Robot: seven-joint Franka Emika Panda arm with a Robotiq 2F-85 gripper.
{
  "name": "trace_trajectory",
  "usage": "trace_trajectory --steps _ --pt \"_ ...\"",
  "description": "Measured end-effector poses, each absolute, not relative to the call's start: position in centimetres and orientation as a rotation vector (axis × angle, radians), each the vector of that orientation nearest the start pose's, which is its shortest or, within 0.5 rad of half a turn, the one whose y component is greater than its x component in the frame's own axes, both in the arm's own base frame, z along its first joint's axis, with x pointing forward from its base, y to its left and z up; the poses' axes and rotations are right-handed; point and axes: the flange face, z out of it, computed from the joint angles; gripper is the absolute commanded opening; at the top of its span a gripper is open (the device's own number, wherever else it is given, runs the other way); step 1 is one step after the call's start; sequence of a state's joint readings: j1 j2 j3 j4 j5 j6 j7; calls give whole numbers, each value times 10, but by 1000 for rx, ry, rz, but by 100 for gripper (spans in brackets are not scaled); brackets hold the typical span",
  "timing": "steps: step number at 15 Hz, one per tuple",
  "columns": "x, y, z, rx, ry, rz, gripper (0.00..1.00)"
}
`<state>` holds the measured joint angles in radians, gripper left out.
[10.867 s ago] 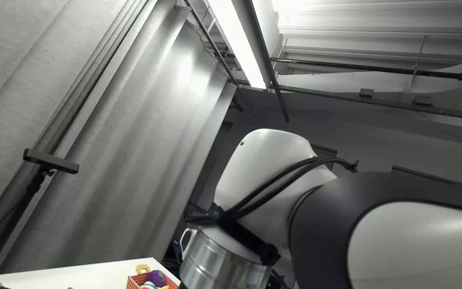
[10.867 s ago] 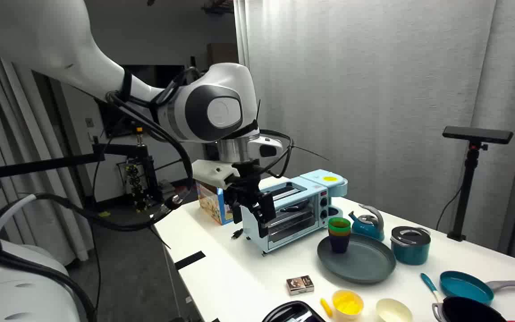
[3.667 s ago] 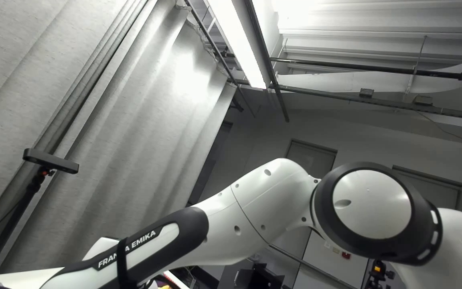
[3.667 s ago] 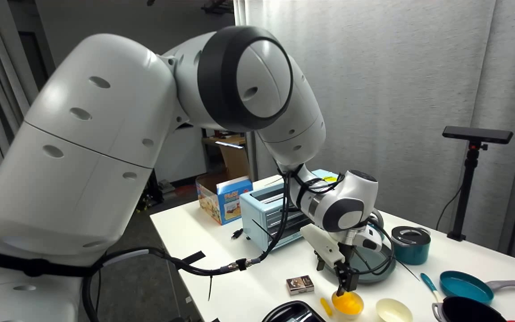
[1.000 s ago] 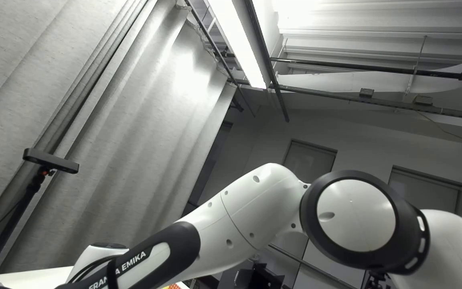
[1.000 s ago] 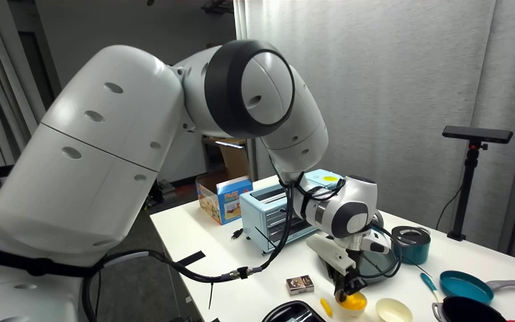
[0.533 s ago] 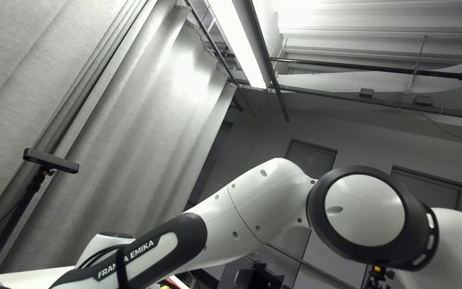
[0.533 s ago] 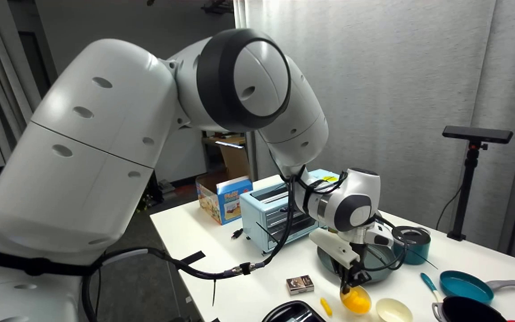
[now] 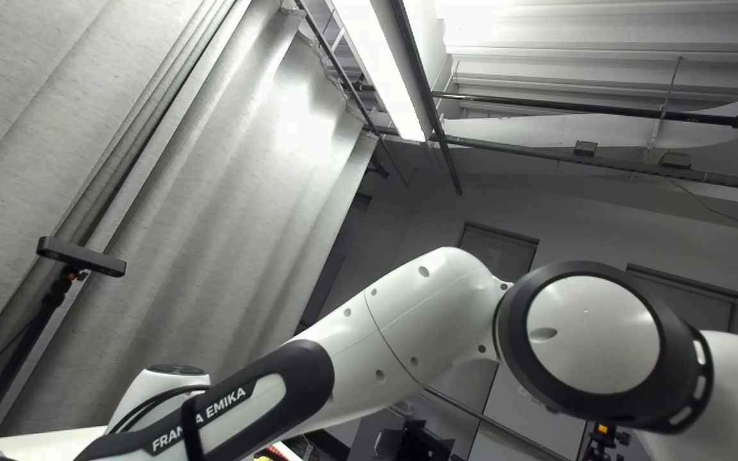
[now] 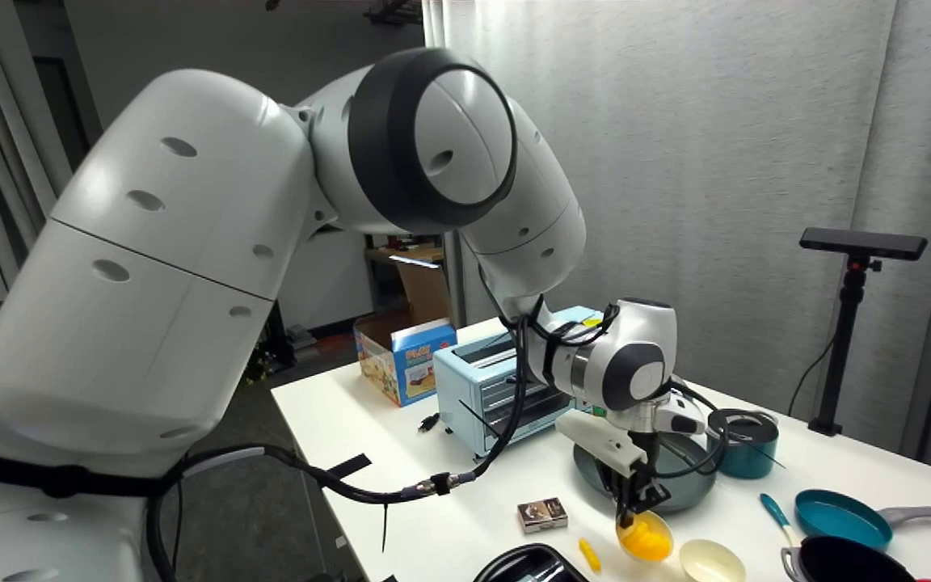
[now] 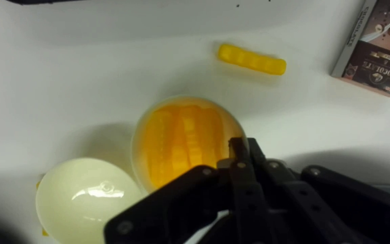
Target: Pour the chips from the left bowl to the right bowl
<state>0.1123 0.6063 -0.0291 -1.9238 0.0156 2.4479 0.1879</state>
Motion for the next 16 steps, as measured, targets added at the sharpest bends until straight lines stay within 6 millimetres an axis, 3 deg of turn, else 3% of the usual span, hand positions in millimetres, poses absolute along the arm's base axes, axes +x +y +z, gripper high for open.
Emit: trace_trajectory --steps 4,7,11,16 --pt "614 66 189 -3159 131 119 1" --pt "617 65 209 -3158 135 112 1" --pt "630 54 233 -3155 167 69 1" --pt "648 24 253 -3149 240 -2 1"
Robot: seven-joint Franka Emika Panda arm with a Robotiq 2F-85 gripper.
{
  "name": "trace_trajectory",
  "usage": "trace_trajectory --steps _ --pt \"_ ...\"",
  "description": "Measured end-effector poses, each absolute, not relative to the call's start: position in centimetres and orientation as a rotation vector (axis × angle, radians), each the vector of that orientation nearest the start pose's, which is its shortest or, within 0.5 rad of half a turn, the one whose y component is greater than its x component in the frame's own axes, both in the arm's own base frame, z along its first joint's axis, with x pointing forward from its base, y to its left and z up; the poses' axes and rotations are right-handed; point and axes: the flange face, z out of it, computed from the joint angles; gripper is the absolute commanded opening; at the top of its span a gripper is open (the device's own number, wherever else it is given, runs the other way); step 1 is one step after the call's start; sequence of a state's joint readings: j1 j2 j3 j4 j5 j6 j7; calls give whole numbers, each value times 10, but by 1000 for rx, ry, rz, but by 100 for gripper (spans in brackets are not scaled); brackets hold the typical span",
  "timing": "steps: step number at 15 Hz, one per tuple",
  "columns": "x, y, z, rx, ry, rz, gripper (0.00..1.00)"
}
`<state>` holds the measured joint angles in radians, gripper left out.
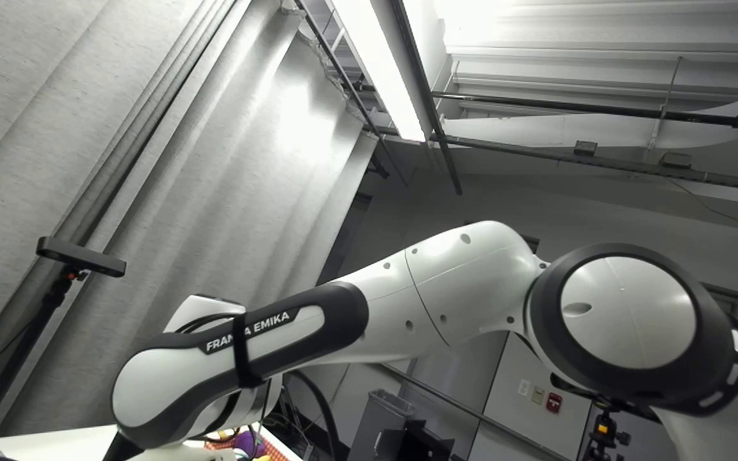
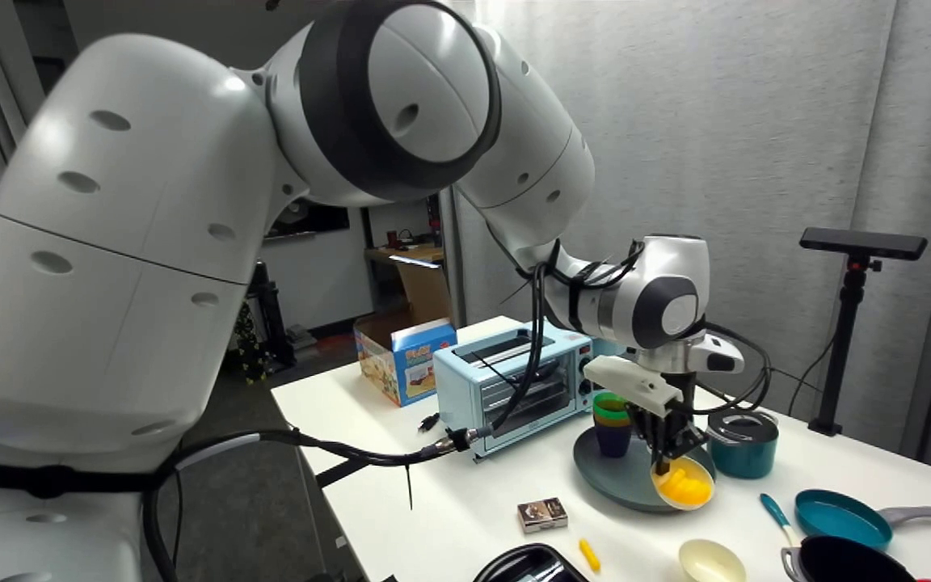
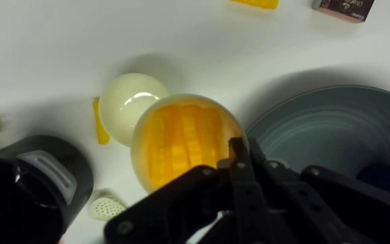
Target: Pour the chips from the left bowl to the right bowl
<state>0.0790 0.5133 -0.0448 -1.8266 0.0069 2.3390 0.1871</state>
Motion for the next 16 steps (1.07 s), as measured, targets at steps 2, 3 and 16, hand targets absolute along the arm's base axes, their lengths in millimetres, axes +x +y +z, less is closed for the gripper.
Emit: trace_trajectory --steps 2,3,16 --pt "650 13 254 -3143 271 -6 1" --pt "650 9 253 -3136 289 -3 1" --pt "651 -27 240 -2932 550 2 1"
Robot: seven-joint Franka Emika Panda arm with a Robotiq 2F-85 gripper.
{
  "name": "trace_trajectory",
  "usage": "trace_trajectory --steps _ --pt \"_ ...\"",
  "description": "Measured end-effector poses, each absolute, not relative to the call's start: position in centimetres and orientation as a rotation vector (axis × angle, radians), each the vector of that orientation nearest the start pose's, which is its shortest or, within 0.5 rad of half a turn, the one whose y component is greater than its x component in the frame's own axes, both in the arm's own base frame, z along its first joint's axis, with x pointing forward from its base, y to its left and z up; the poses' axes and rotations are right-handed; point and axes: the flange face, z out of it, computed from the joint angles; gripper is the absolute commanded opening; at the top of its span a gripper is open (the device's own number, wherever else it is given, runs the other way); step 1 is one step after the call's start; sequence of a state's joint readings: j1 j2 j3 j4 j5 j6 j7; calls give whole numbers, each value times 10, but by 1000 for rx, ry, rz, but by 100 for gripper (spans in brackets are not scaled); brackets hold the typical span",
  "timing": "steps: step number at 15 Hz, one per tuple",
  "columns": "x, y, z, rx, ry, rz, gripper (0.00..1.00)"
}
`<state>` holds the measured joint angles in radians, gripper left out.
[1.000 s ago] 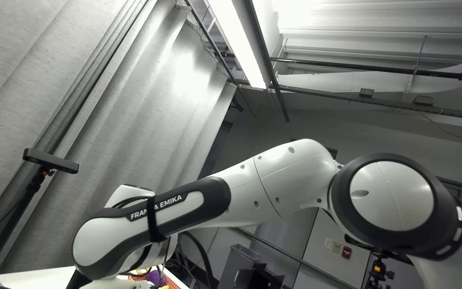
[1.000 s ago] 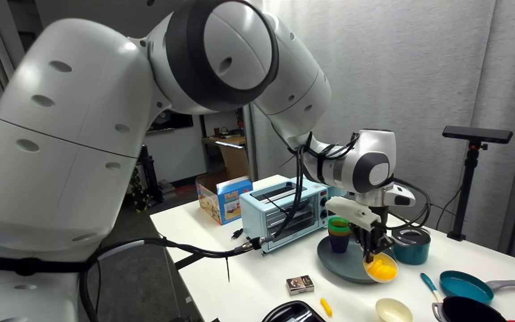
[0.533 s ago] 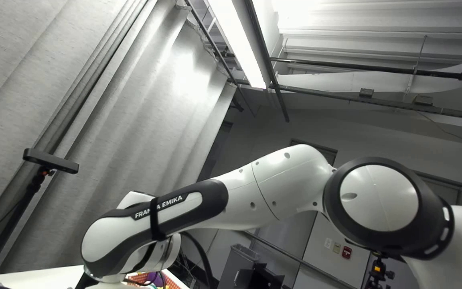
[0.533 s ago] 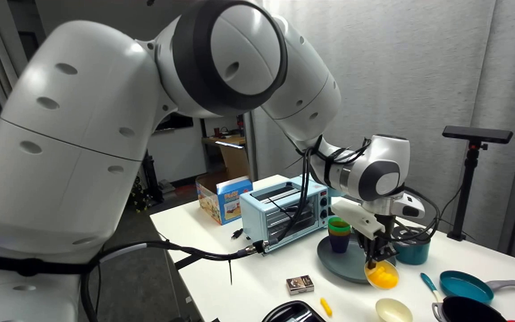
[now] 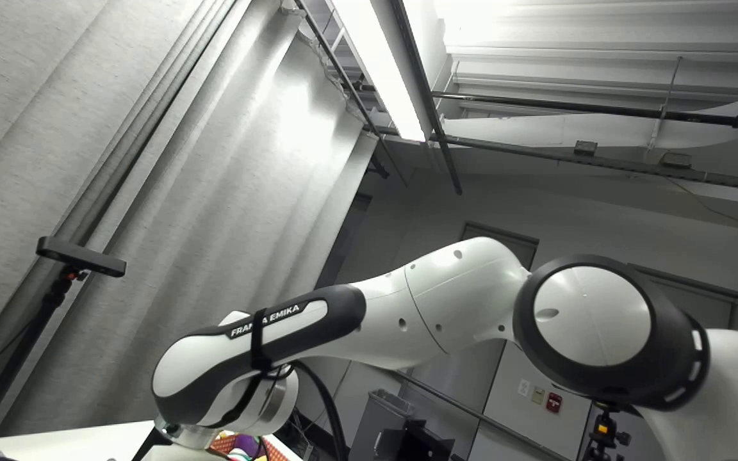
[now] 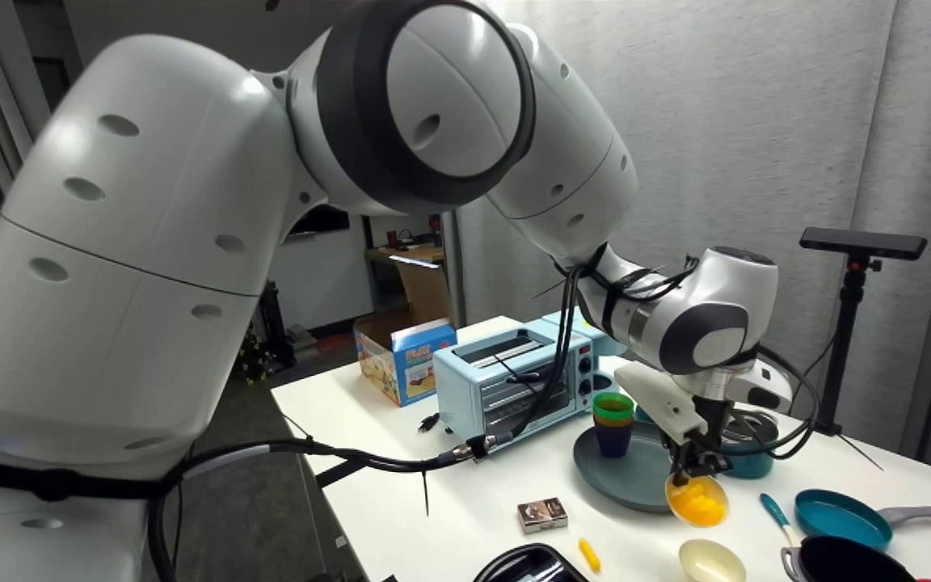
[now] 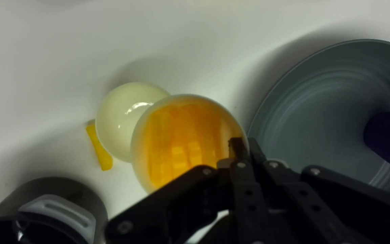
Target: Pour the chips from the left bowl to the right bowl
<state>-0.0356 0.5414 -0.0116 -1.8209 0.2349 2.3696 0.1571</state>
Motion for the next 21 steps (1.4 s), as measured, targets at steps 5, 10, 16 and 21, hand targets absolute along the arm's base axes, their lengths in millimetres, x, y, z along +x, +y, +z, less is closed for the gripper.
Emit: trace_trajectory --steps 5,10,16,21 --pt "651 -36 241 -2791 570 -11 1" --pt "651 -47 241 -2673 570 -39 1" --pt "649 -60 237 -2591 553 -70 1" --pt "647 -63 233 -2569 551 -46 1"
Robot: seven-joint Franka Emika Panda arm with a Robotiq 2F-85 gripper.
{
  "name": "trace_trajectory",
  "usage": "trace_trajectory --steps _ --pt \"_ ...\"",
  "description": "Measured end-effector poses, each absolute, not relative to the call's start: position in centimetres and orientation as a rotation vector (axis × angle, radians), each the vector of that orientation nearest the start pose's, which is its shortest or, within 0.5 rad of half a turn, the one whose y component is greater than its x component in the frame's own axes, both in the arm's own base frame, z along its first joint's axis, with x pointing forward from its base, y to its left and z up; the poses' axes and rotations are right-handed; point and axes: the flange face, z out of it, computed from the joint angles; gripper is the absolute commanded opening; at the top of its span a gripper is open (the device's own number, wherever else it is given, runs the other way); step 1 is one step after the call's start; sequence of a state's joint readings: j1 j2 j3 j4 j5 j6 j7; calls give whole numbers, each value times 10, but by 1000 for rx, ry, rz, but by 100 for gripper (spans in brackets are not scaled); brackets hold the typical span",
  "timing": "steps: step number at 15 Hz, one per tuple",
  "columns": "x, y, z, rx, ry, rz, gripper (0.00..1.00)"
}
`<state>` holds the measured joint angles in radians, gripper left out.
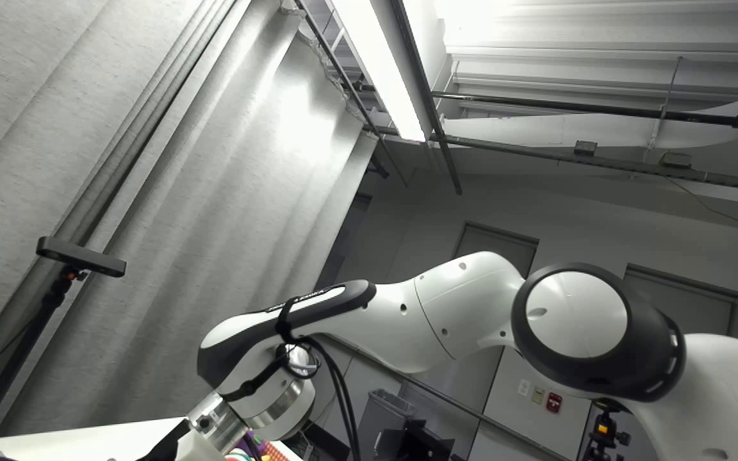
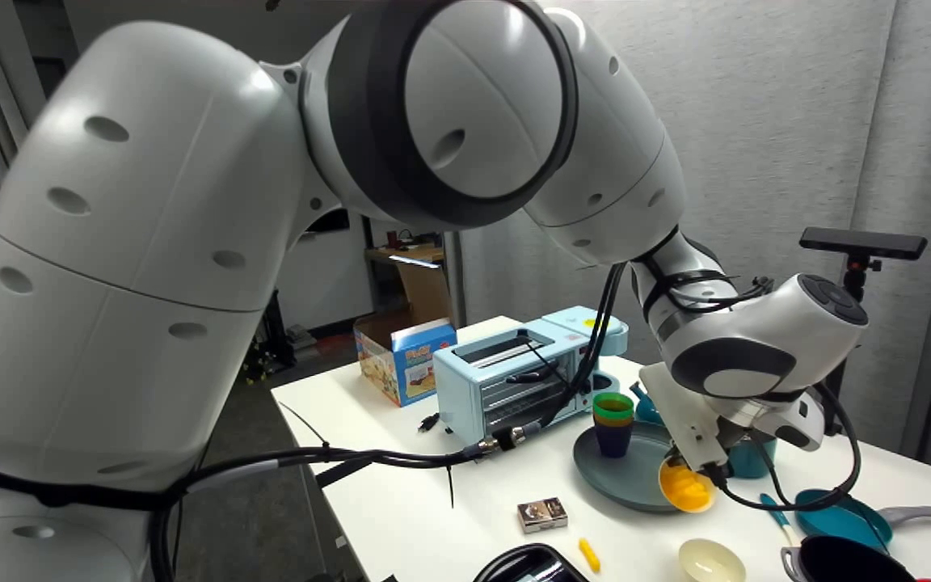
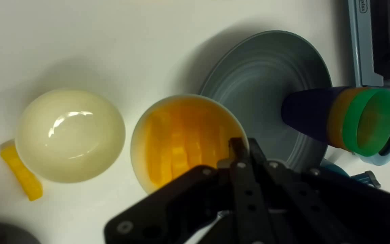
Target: Pour the chips from the left bowl to the right bowl
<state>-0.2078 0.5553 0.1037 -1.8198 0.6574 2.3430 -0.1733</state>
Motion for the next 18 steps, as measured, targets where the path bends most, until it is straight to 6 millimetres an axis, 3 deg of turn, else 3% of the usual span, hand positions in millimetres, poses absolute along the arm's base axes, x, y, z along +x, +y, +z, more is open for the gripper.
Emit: trace_trajectory --steps 11,18 --pt "644 -90 241 -2457 598 17 1" --pt "646 -95 243 -2459 606 8 4"
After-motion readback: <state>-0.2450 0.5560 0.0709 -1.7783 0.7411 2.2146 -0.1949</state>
